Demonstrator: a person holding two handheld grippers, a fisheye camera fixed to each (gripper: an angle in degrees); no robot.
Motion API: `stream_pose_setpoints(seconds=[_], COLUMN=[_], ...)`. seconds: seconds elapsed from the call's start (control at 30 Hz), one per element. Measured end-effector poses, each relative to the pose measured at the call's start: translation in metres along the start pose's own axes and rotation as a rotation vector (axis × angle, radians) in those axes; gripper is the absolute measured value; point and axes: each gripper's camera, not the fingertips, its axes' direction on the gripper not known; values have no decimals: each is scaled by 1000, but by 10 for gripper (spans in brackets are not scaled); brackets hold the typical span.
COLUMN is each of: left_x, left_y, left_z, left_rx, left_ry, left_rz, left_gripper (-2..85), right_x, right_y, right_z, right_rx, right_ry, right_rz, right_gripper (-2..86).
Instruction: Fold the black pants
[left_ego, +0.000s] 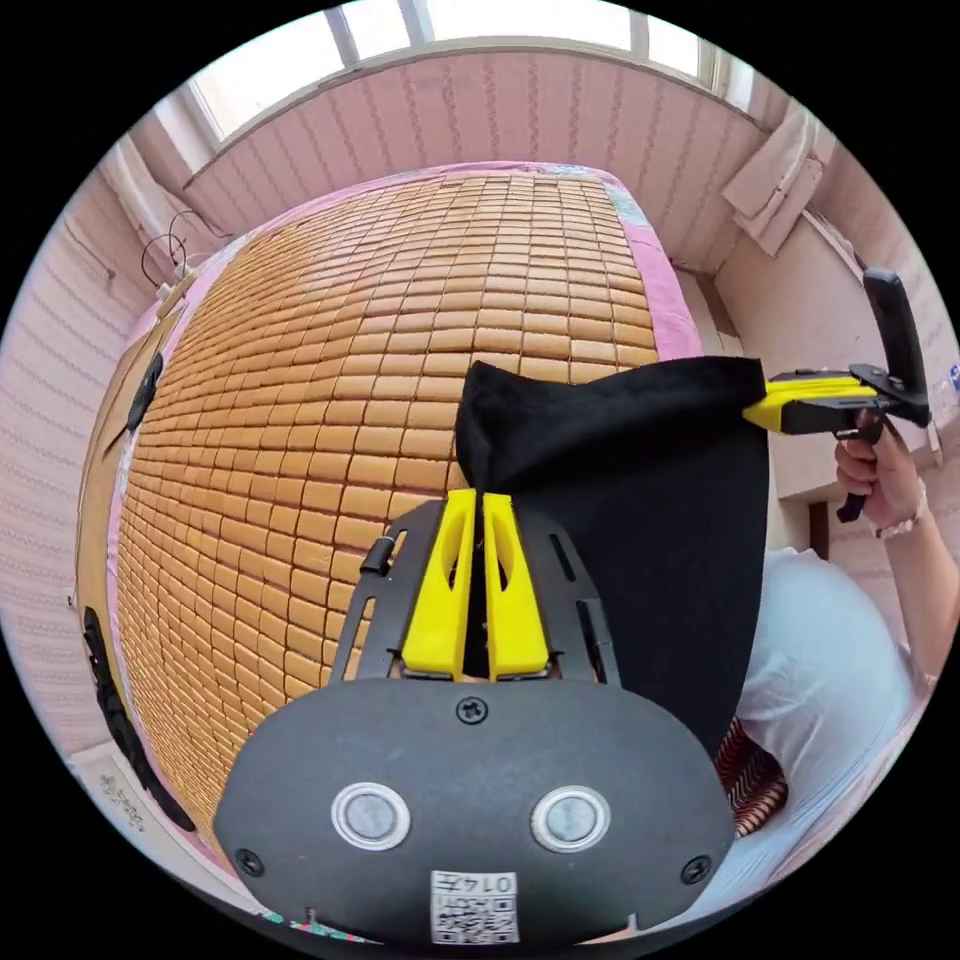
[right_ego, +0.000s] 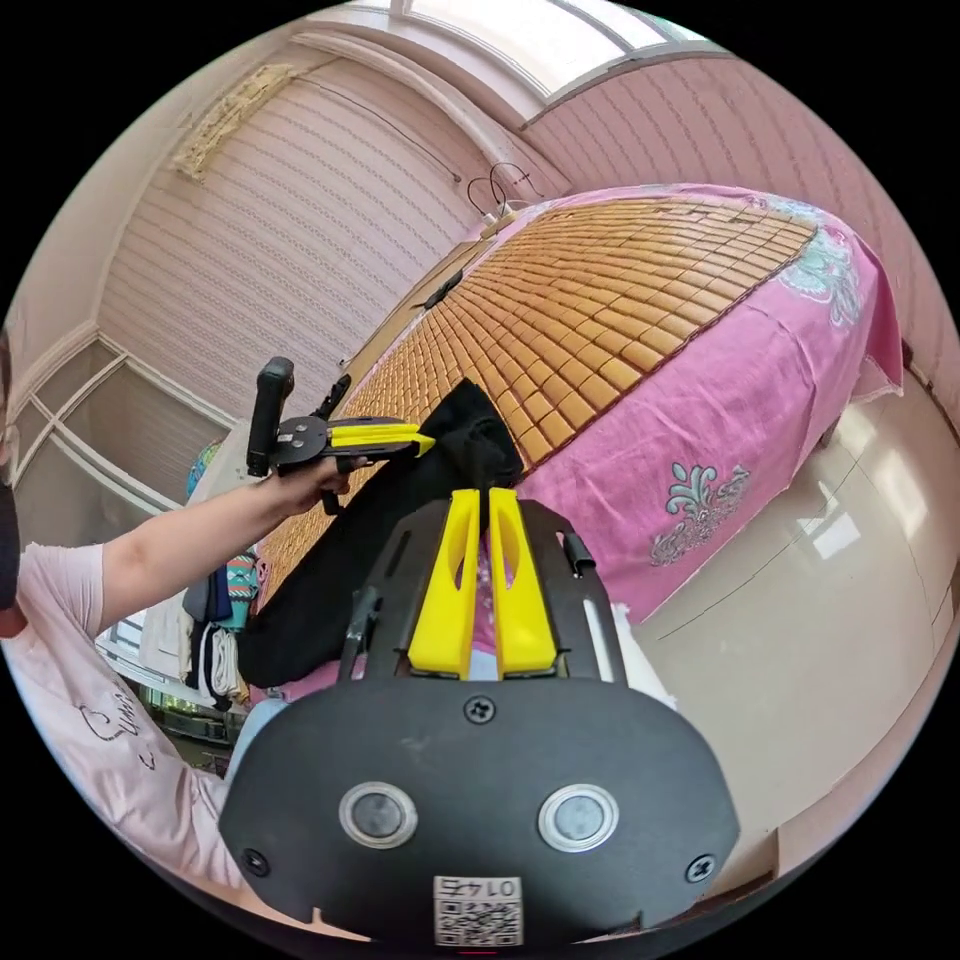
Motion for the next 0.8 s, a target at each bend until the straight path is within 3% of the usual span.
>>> stream_pose_setpoints(seconds=[0.17,0.3,0.4,0.5,0.63,0.73,0.8], left_x=[-16,-32,-57,-72,-52,-12,19], left_y=[-22,15,109,239,443,547,582], left_z=[-56,-147,-209,-247,-254,-246,-244], left_rx=[285,533,649,624,386,211,197], left_ry=[233,278,247,141,-179,-181,-143], left_rz=[-186,-161,-239,-381,-689,-873,-929], left_gripper=[-7,-3,7,34,59,59,51], right_x=[-21,-88,-167,-258,-333,-351,-360], right_y=[-5,-14,-14,9,94,140,151], right_z=[-103,-136,-107,-23,125,178,188], right_rx=[295,331,183,-141,-605,-775,-795], right_ry=[-126,-294,-524,-677,-659,-603,-569], right_rz=[-127,-364,-572,-731,-755,-736,-742], right_gripper=[10,12,18,32,71,77,75])
